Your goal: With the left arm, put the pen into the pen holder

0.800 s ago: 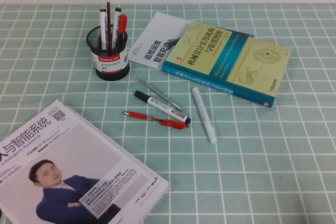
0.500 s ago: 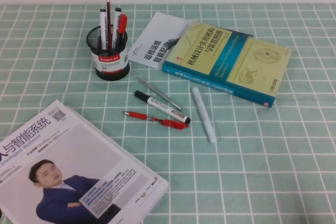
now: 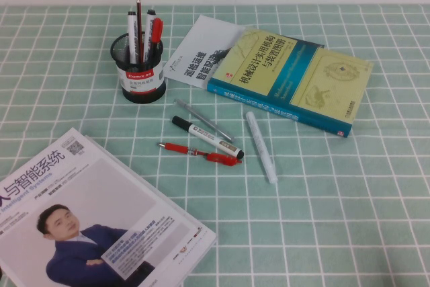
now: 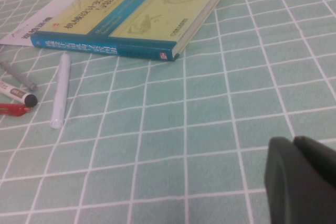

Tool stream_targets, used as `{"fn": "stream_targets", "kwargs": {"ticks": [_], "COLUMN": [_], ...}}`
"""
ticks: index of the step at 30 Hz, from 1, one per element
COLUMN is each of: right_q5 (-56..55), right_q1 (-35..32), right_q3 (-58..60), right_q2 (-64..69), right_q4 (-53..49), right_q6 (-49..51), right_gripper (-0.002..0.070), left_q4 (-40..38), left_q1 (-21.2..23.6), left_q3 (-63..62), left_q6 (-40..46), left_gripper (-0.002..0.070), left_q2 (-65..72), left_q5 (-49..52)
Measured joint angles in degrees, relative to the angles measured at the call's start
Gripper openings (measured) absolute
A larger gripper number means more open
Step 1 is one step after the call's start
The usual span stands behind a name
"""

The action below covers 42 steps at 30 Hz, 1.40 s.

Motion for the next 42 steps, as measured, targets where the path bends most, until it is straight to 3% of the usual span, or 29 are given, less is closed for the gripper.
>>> {"fn": "stream_targets", "kwargs": {"ticks": [17, 28, 37, 42], "right_q5": [0.0, 0.0, 0.0, 0.0], "right_q1": [0.0, 0.0, 0.0, 0.0], "right_q3": [0.0, 0.0, 0.0, 0.0], "right_q2": [0.0, 0.0, 0.0, 0.0], "right_q4": [0.0, 0.0, 0.0, 0.0], "right_q6": [0.0, 0.0, 0.0, 0.0], "right_gripper": [-0.002, -0.002, -0.002, -0.002], "left_q4": [-0.81, -23.2, -25.6, -25.73], "left_q1": [0.0, 0.0, 0.0, 0.0], "left_q3": [0.0, 0.26, -0.03, -7.42], "left_q6": [-0.17, -8.08, -10.48, -10.28], "left_gripper": [-0.0003, -0.0003, -0.0003, -0.0003], "left_q2": [0.0, 0.0, 0.14, 7.44], "left_q5": [-0.62, -14.84, -16.57, -13.0]}}
